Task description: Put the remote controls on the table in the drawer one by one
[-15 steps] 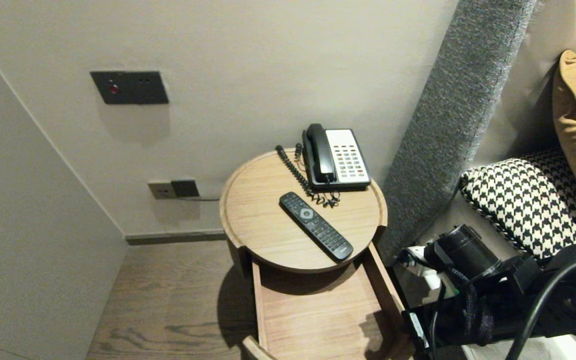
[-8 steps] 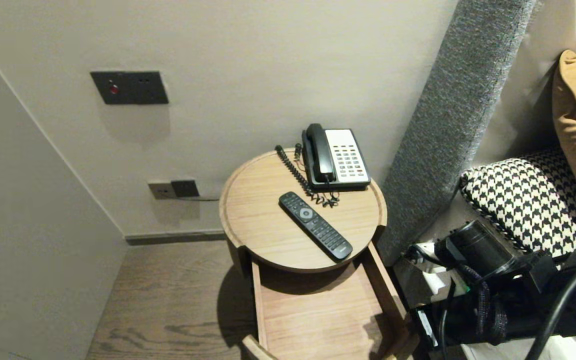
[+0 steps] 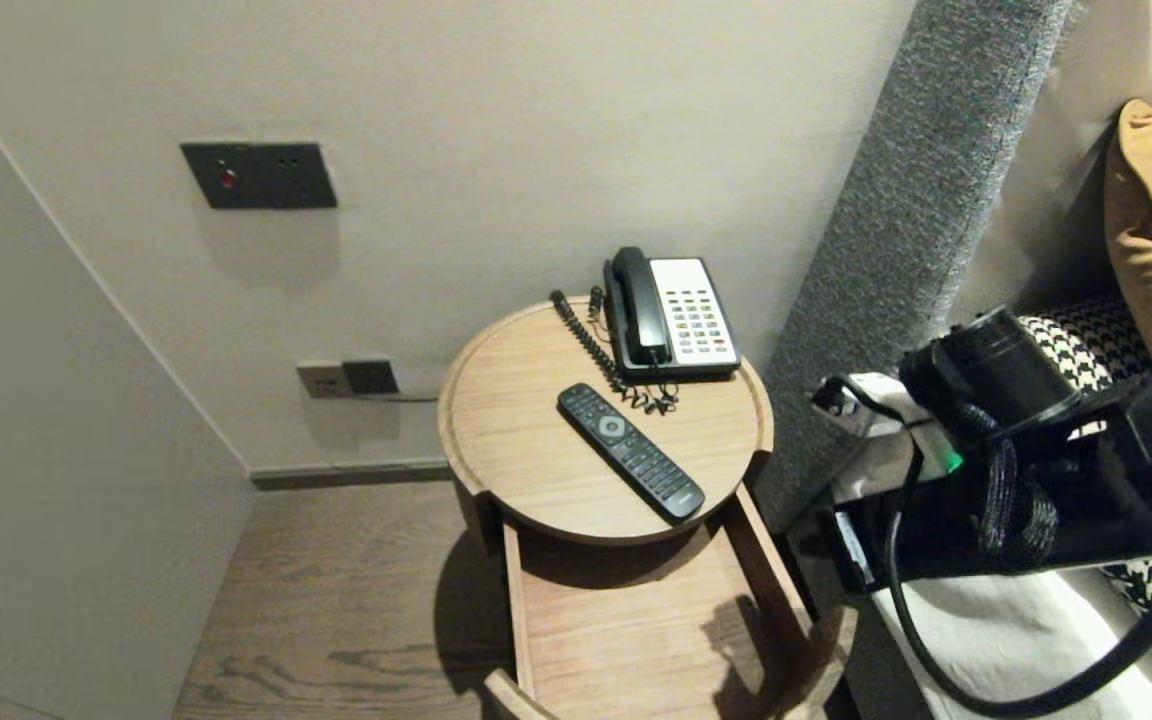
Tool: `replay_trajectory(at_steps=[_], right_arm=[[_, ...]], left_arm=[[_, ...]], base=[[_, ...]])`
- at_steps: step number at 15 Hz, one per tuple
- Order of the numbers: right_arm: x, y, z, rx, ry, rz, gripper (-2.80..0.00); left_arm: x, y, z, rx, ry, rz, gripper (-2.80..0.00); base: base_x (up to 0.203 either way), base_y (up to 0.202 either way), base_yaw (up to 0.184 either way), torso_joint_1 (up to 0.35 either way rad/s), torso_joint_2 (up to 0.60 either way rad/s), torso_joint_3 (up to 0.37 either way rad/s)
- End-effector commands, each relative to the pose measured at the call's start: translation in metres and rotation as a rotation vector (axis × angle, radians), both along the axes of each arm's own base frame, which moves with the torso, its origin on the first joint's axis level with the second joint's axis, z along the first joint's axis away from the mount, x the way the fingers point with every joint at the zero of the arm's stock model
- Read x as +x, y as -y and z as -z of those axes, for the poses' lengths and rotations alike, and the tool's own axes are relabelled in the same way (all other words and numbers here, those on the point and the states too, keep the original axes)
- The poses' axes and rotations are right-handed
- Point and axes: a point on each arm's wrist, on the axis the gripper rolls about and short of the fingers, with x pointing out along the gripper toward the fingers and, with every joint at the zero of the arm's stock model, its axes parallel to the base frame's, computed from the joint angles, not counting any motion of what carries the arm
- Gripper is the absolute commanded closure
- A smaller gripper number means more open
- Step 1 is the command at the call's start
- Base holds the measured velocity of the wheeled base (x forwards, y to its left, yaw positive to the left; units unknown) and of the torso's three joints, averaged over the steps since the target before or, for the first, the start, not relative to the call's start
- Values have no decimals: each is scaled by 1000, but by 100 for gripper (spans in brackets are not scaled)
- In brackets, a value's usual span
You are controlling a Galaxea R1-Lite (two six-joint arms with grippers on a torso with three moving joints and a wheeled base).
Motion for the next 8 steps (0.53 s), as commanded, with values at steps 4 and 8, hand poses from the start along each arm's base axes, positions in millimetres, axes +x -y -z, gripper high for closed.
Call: replay_trajectory(at_steps=[4, 8], right_arm=[[32, -17, -26, -174, 141, -187, 0], [70, -40, -28, -218, 201, -238, 0]], left_arm=[[0, 0, 0, 0, 1, -1, 0], [0, 0, 0, 0, 1, -1, 0]], base=[[0, 0, 0, 0, 0, 0], [0, 0, 0, 0, 0, 0]])
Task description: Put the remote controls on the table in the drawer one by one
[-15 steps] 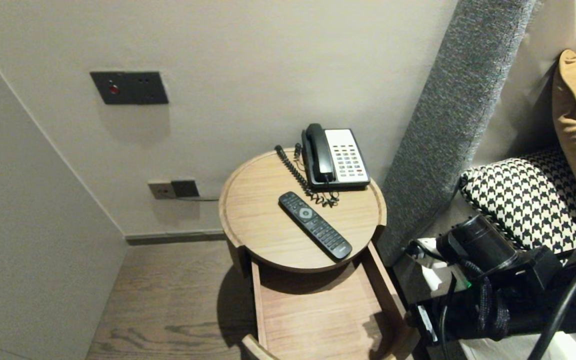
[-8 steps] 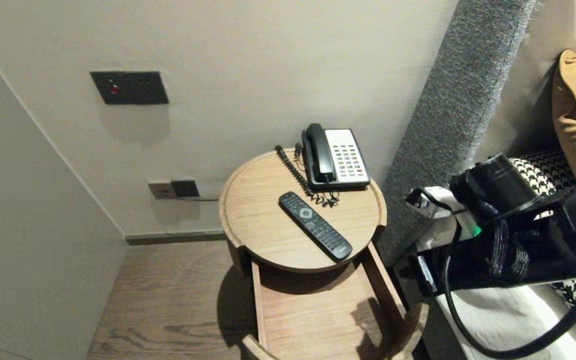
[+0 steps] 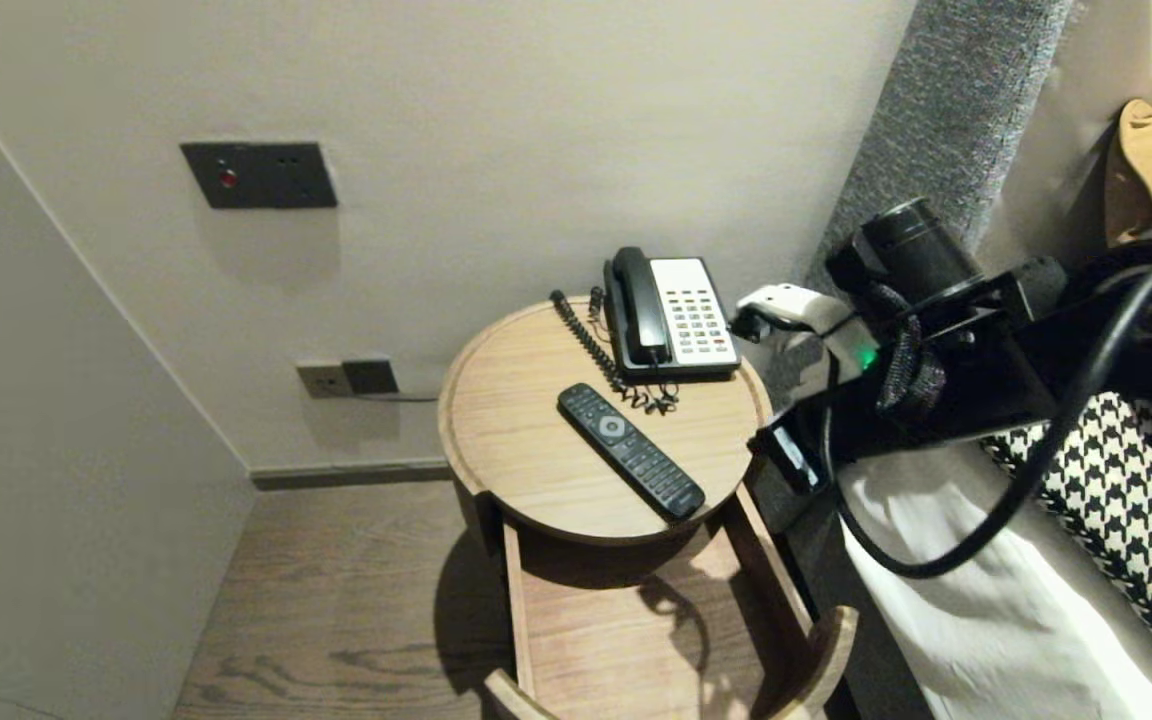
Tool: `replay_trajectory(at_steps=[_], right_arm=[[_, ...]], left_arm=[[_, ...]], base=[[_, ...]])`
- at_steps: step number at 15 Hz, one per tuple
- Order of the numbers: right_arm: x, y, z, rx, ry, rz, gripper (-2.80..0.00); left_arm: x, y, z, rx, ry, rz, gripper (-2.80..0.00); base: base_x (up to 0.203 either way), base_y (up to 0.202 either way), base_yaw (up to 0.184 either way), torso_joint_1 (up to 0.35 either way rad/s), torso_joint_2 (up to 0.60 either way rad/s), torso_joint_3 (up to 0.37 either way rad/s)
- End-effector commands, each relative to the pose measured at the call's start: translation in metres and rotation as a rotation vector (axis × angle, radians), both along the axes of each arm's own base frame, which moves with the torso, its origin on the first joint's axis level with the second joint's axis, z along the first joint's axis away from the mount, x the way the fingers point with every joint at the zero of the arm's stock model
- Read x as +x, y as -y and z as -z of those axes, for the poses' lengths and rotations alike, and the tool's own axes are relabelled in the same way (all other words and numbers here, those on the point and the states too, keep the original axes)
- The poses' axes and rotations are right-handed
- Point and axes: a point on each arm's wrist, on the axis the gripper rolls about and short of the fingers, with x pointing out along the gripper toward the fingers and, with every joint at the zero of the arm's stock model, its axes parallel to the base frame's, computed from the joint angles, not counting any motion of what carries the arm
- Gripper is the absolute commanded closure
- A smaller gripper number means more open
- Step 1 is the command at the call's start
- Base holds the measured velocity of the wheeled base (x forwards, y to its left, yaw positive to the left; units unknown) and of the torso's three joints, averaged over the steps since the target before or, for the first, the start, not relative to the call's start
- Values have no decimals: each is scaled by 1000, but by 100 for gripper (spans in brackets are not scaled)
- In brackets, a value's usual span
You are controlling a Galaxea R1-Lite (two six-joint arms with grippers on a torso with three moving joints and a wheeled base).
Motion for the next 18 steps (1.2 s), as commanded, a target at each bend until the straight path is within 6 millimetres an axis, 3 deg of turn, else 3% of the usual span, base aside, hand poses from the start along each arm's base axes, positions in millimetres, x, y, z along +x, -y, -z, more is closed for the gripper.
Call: replay_trajectory(at_steps=[1, 5, 6, 9, 11, 15, 18], right_arm=[[25, -17, 10, -9, -10, -11, 0], [43, -27, 11, -5, 11, -26, 0], [46, -28, 9, -7, 26, -35, -280], [56, -35, 1, 13, 61, -41, -280], [55, -49, 2, 22, 63, -67, -280], [74, -69, 1, 46, 105, -81, -280], [86, -80, 15, 31, 92, -96, -280]], left_arm=[[0, 0, 0, 0, 1, -1, 0], [0, 0, 0, 0, 1, -1, 0], [0, 0, 0, 0, 1, 0, 0], [0, 0, 0, 0, 1, -1, 0], [0, 0, 0, 0, 1, 0, 0], [0, 0, 0, 0, 1, 1, 0], [0, 0, 0, 0, 1, 0, 0]], base=[[0, 0, 0, 0, 0, 0], [0, 0, 0, 0, 0, 0], [0, 0, 0, 0, 0, 0], [0, 0, 0, 0, 0, 0], [0, 0, 0, 0, 0, 0], [0, 0, 0, 0, 0, 0], [0, 0, 0, 0, 0, 0]])
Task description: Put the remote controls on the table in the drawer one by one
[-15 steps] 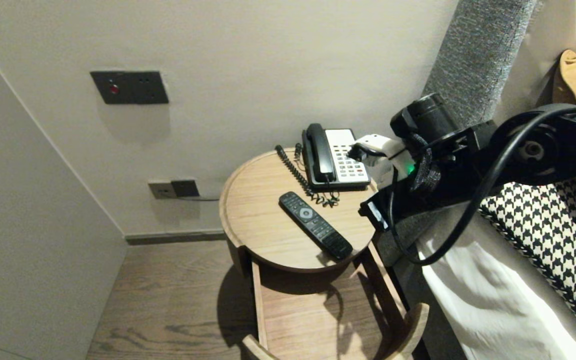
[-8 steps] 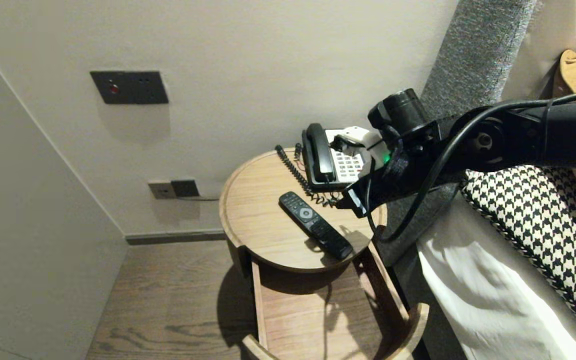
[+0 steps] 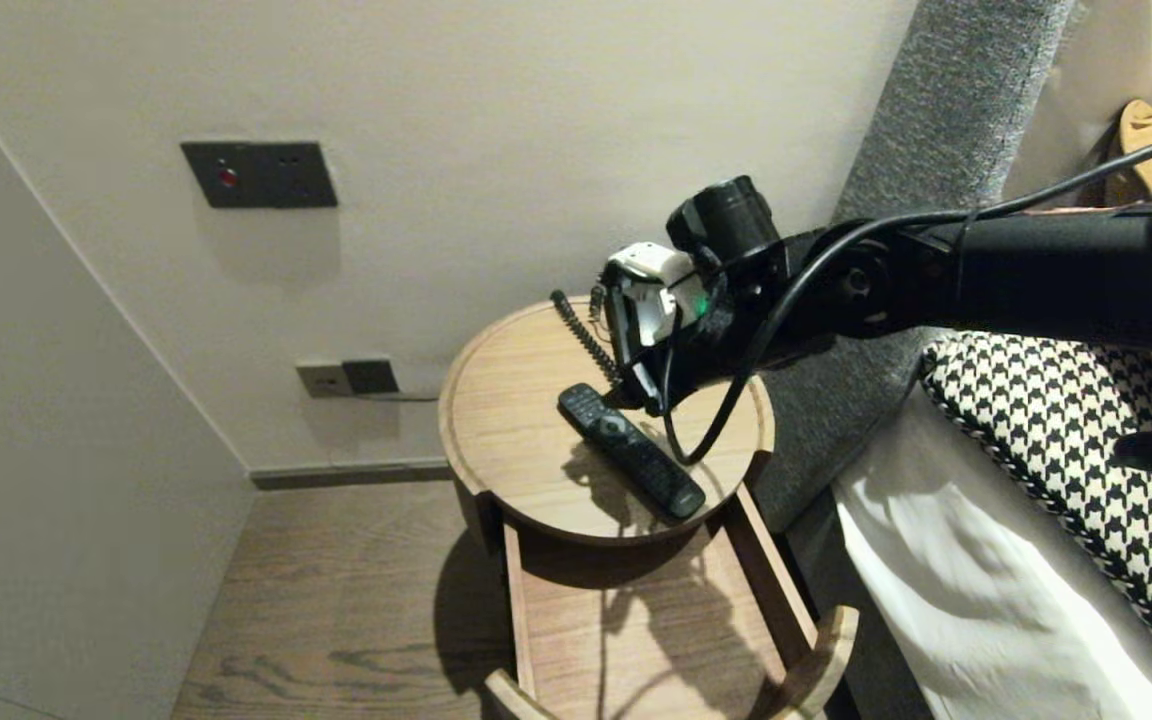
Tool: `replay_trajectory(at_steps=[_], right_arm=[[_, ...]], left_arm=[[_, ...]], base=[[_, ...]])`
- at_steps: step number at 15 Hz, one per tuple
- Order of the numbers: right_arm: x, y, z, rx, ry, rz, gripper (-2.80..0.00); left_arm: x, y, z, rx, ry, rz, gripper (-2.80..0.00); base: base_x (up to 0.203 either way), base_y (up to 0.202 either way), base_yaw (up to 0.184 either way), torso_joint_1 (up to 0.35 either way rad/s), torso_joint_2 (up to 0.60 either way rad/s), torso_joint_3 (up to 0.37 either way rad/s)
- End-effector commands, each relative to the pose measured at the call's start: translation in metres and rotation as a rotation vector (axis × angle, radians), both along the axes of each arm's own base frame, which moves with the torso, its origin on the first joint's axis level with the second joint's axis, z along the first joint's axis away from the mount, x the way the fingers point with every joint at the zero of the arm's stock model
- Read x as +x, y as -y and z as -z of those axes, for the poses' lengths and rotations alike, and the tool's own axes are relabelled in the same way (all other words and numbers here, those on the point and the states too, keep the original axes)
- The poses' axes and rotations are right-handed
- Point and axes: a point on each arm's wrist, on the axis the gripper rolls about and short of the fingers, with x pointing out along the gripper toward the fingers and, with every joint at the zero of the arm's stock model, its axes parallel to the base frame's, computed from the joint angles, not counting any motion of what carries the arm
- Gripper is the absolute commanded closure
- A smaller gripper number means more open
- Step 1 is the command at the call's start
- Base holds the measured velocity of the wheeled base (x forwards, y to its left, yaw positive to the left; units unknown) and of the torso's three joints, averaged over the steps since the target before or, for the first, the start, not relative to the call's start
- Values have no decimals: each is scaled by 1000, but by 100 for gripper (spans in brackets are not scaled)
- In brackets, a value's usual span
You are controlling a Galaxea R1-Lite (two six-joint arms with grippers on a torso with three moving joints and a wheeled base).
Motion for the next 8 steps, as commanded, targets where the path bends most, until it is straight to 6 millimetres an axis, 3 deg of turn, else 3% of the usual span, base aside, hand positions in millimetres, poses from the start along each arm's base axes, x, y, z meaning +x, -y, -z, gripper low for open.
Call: replay_trajectory(at_steps=[1, 8], right_arm=[[10, -7, 18, -21, -34, -5, -280], [9, -11, 42, -40, -113, -21, -280]], left_arm=[[0, 0, 0, 0, -1, -1, 0], [0, 0, 0, 0, 1, -3, 0]], base=[[0, 0, 0, 0, 0, 0], [0, 0, 0, 0, 0, 0]])
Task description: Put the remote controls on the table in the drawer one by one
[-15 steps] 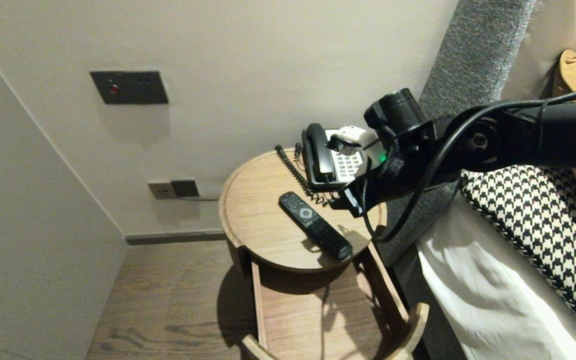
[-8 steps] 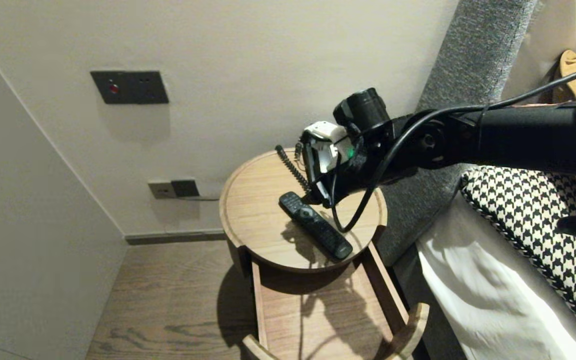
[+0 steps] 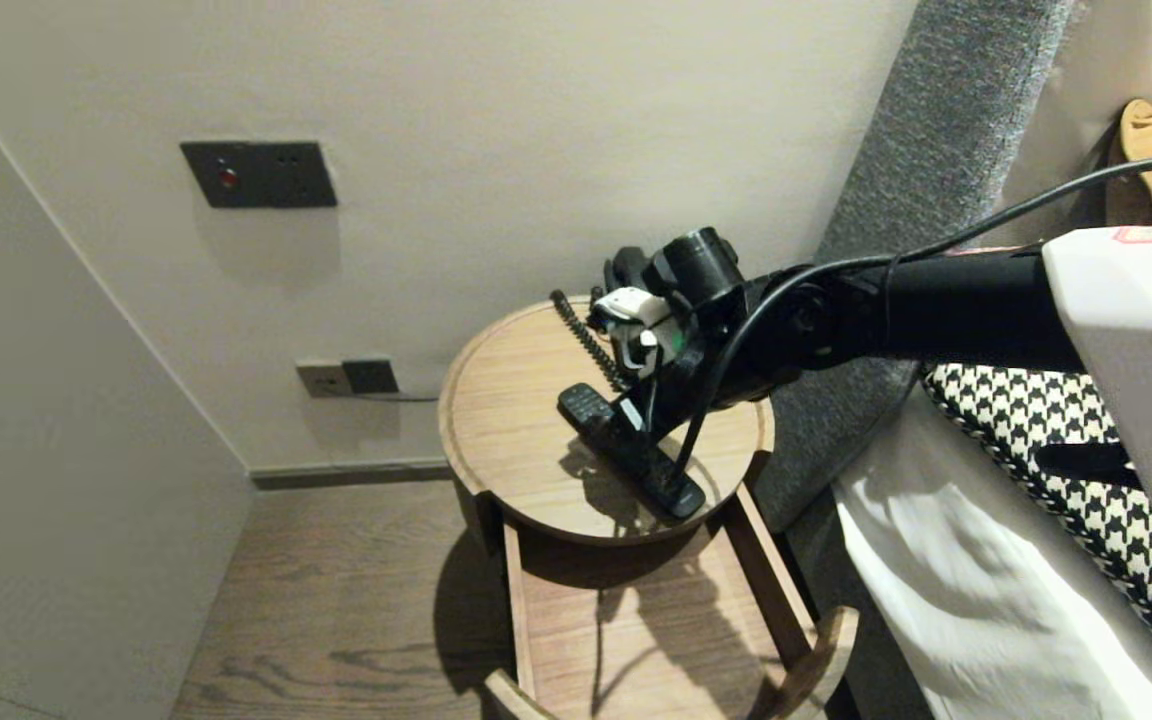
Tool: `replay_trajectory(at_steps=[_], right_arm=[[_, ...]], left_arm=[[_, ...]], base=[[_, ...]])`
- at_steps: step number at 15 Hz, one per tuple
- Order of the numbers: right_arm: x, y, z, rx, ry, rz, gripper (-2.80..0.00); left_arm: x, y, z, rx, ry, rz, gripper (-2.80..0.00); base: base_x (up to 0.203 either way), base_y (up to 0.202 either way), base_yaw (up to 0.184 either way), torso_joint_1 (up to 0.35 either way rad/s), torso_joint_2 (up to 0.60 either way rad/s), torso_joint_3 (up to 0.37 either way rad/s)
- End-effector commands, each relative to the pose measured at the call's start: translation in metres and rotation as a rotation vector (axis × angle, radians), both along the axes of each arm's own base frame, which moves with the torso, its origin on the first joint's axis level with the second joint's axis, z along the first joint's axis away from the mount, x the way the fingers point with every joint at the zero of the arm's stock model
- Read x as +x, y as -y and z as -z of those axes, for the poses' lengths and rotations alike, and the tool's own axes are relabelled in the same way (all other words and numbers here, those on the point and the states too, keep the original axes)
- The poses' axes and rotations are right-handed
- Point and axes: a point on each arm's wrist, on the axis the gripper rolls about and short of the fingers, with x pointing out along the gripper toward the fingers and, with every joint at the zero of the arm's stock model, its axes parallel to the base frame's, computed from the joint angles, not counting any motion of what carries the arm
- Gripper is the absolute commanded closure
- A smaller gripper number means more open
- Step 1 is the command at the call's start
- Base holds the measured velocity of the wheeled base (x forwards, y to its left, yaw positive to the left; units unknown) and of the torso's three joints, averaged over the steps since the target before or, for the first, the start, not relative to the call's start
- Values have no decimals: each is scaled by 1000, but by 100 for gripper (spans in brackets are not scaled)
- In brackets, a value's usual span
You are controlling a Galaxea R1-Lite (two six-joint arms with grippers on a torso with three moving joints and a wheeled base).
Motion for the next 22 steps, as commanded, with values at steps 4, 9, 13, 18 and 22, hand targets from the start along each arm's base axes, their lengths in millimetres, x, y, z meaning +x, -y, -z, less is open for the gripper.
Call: replay_trajectory(at_steps=[4, 9, 13, 18, 22], right_arm=[[0, -5, 16, -16, -44, -21, -280], [6, -9, 28, -30, -62, -19, -280], [7, -9, 29, -30, -62, -18, -280], [13, -12, 37, -35, -69, -17, -280], [14, -12, 37, -29, -65, -14, -280]], left_arm=[[0, 0, 0, 0, 1, -1, 0], [0, 0, 0, 0, 1, 1, 0], [0, 0, 0, 0, 0, 0, 0], [0, 0, 0, 0, 1, 0, 0], [0, 0, 0, 0, 1, 0, 0]], base=[[0, 0, 0, 0, 0, 0], [0, 0, 0, 0, 0, 0], [0, 0, 0, 0, 0, 0], [0, 0, 0, 0, 0, 0], [0, 0, 0, 0, 0, 0]])
